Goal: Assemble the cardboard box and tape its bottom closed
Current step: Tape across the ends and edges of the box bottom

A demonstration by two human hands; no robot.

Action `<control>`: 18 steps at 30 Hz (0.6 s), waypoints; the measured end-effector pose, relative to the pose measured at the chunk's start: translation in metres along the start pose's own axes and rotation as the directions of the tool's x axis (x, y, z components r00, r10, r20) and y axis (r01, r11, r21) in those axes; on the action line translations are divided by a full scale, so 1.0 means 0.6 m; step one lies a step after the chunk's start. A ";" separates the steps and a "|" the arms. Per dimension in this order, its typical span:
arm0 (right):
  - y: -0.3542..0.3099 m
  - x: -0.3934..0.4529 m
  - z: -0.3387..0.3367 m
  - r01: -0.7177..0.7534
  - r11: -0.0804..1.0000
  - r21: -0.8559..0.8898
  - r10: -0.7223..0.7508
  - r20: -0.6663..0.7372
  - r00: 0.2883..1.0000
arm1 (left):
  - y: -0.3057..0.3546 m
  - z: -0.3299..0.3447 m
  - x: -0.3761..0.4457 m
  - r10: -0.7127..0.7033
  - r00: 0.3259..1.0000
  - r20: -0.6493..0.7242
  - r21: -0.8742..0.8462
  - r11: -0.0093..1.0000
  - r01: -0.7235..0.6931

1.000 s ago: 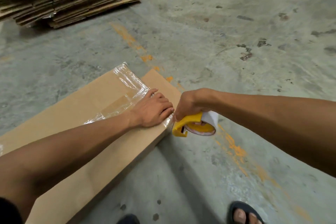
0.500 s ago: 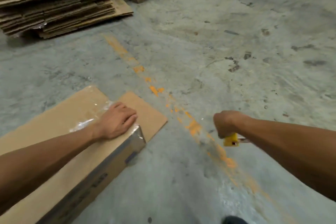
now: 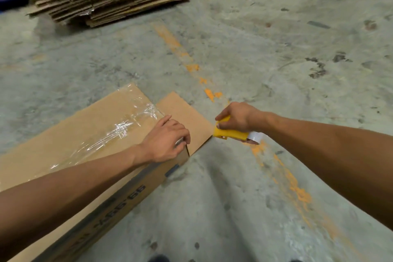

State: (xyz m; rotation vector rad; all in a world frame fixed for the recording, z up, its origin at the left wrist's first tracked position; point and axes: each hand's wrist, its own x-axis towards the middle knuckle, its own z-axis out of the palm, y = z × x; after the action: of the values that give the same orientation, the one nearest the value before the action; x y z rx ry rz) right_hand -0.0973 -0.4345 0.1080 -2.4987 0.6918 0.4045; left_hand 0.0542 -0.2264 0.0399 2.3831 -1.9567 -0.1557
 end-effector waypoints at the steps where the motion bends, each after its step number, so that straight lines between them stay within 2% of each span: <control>1: -0.004 0.003 0.000 0.036 0.999 0.024 -0.036 -0.001 0.999 | 0.002 0.001 0.001 -0.013 1.000 -0.003 0.005 1.000 0.013; 7: 0.013 0.007 -0.004 0.141 0.977 0.161 -0.132 -0.068 0.989 | 0.007 0.003 0.009 -0.050 0.999 0.021 0.038 0.998 0.049; 13: 0.040 0.009 -0.006 0.111 0.983 0.147 -0.101 -0.077 0.992 | 0.017 0.002 0.010 -0.116 0.991 0.063 0.108 0.988 0.109; 18: 0.040 0.014 -0.004 0.123 0.983 0.135 -0.111 -0.092 0.990 | -0.029 -0.022 0.040 -0.168 0.985 0.035 0.008 0.986 0.168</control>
State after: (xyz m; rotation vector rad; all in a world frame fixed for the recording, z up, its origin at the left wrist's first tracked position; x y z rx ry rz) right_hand -0.1032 -0.4566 0.0973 -2.4189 0.5805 0.2017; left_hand 0.0770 -0.2470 0.0503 2.5649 -1.7697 -0.2009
